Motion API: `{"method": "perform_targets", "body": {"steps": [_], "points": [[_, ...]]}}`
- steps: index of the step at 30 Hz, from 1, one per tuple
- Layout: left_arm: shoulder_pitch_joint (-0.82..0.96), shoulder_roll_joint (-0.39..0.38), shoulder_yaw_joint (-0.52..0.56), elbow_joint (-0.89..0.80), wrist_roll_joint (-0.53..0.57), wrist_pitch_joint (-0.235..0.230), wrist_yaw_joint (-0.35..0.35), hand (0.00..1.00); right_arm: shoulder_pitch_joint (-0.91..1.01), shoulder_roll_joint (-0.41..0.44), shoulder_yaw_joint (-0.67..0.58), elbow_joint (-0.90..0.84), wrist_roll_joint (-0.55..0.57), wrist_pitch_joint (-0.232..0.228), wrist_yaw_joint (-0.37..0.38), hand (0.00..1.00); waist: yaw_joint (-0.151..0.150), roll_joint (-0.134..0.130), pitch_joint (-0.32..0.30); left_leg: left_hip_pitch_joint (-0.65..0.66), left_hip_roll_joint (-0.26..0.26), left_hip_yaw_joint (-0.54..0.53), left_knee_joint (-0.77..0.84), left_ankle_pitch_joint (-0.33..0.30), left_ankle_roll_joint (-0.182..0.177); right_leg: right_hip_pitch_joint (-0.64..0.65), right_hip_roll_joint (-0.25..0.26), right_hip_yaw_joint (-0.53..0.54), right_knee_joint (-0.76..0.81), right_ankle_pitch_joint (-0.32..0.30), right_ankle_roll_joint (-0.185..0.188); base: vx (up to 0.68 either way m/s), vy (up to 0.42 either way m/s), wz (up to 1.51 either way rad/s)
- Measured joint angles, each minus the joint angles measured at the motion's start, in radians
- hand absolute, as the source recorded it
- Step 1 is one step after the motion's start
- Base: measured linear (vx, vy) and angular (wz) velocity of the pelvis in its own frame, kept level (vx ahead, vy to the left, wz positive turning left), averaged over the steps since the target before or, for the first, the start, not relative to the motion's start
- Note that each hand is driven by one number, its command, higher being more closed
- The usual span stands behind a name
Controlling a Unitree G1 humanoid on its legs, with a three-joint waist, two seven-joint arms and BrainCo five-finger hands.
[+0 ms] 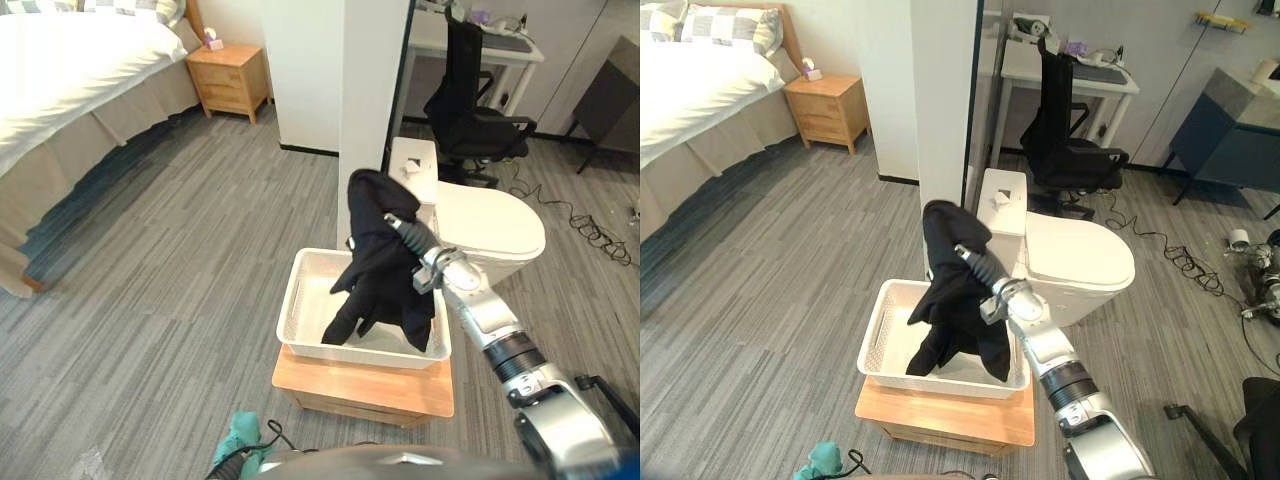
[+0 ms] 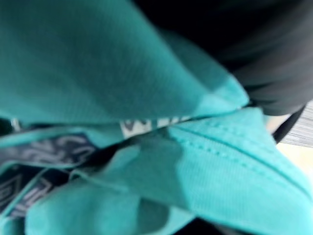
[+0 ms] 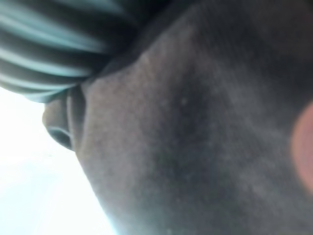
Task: Tidy the bed and pick cloth on bed and put in laundry
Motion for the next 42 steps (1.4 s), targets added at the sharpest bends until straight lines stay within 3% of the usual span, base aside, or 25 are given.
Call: {"method": "perform_targets", "body": {"steps": [1, 2, 5, 9, 18, 19, 27, 35, 42], "points": [[-0.019, 0.003, -0.024, -0.007, -0.002, 0.007, 0.006, 1.0, 0.0, 0.011, 0.0, 0.001, -0.03, 0.0, -0.017, 1.0, 0.001, 0.015, 0.014, -0.024, -0.001, -0.003, 0.002, 0.008, 0.001, -0.026, -0.002, -0.003, 0.006, 0.002, -0.001, -0.04, -0.011, 0.14], [-0.039, 0.003, -0.035, -0.017, -0.014, 0.01, 0.011, 1.0, -0.007, 0.016, 0.001, 0.002, -0.052, 0.0, -0.032, 1.0, 0.002, 0.012, 0.029, -0.041, -0.002, -0.009, 0.004, 0.016, 0.001, -0.04, -0.004, -0.007, 0.011, 0.004, -0.003, -0.06, -0.016, 0.21], [-0.105, 0.004, -0.061, -0.056, -0.055, 0.011, 0.021, 1.0, -0.065, 0.016, 0.001, 0.032, -0.137, 0.001, -0.062, 1.0, 0.004, 0.039, 0.127, -0.103, -0.002, -0.024, 0.006, 0.04, 0.002, -0.112, -0.008, -0.011, 0.045, 0.008, -0.008, -0.08, -0.02, 0.15], [-0.168, 0.009, -0.061, -0.078, -0.089, 0.006, 0.033, 1.0, -0.178, 0.014, 0.004, 0.111, -0.232, 0.012, -0.07, 1.0, 0.008, 0.05, 0.242, -0.187, 0.007, -0.028, 0.066, 0.041, 0.003, -0.173, -0.008, -0.012, 0.064, 0.02, -0.019, -0.08, -0.034, 0.05], [-0.226, 0.015, -0.057, -0.111, -0.11, -0.051, 0.032, 1.0, -0.341, -0.007, 0.113, 0.243, -0.305, 0.039, -0.082, 1.0, 0.042, 0.054, 0.335, -0.288, 0.026, -0.065, 0.15, 0.017, 0.006, -0.218, 0.005, -0.019, 0.071, 0.022, -0.024, -0.02, -0.018, 0.1], [-0.235, 0.016, -0.057, -0.115, -0.11, -0.053, 0.032, 1.0, -0.352, -0.009, 0.127, 0.258, -0.31, 0.043, -0.082, 0.0, 0.053, 0.052, 0.338, -0.299, 0.027, -0.07, 0.156, 0.017, 0.006, -0.224, 0.006, -0.021, 0.071, 0.023, -0.024, -0.01, -0.01, 0.15], [-0.256, 0.055, -0.048, -0.124, -0.075, -0.052, 0.037, 1.0, -0.365, -0.029, 0.161, 0.28, -0.236, 0.058, -0.14, 0.0, 0.082, 0.011, 0.36, -0.313, 0.034, -0.083, 0.158, 0.015, 0.003, -0.226, 0.014, -0.01, 0.07, 0.032, -0.038, 0.01, -0.001, 0.07], [-0.254, 0.056, -0.049, -0.156, -0.027, -0.031, 0.072, 1.0, -0.359, -0.048, 0.158, 0.174, -0.224, 0.057, -0.145, 0.0, 0.079, -0.01, 0.358, -0.259, 0.044, -0.053, 0.152, 0.007, 0.001, -0.186, 0.025, 0.028, 0.066, 0.039, -0.041, -0.02, 0.0, -0.12], [-0.221, 0.065, -0.051, -0.156, 0.01, 0.0, 0.071, 1.0, -0.273, -0.047, 0.154, 0.01, -0.242, 0.092, -0.138, 0.0, 0.077, -0.078, 0.306, -0.175, 0.05, -0.023, 0.079, 0.014, 0.003, -0.135, 0.037, 0.048, 0.04, 0.019, -0.039, 0.01, -0.014, -0.1]]}}
